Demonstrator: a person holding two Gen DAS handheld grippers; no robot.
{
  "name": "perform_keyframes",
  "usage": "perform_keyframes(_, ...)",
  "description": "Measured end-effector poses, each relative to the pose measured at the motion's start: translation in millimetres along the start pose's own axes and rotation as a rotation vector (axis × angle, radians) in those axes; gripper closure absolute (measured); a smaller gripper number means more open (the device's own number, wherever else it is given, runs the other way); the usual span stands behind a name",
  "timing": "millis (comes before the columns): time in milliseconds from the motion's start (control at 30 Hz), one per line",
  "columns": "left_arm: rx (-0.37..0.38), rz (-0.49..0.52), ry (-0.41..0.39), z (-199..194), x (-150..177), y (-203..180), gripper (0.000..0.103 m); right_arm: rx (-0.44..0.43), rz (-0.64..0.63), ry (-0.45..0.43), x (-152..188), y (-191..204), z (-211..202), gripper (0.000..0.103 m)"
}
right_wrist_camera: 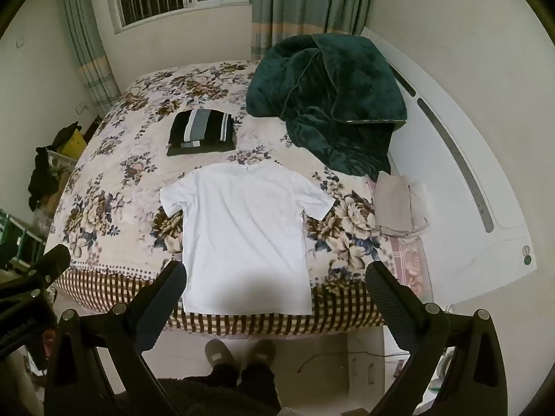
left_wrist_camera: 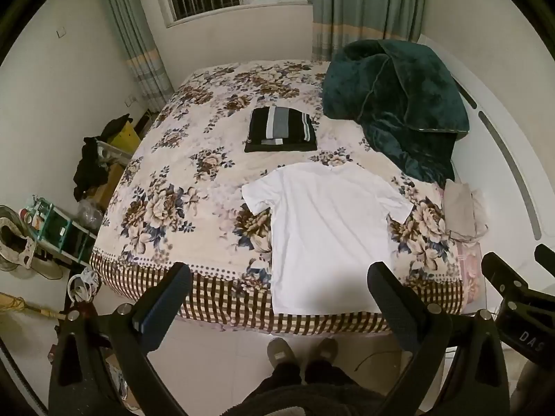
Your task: Fold small clothes
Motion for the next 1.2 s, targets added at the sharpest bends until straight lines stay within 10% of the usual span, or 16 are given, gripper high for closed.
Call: perform_keyframes(1200,0.024,0.001,-0.026,-9.6,1.0,-2.7,0.0,-0.009,-0.015,-0.007,-1.4,7.6,-9.3,0.0)
Point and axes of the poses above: each gripper's, at about its wrist camera, not at the fingertips, and z roughly the way its jaws point, y to its left, x to its underside, the point moved 7 cm from there along z, roughly the way its jaws point, and after that the axes turned 14 degrees about -z, right-handed, at the moved point
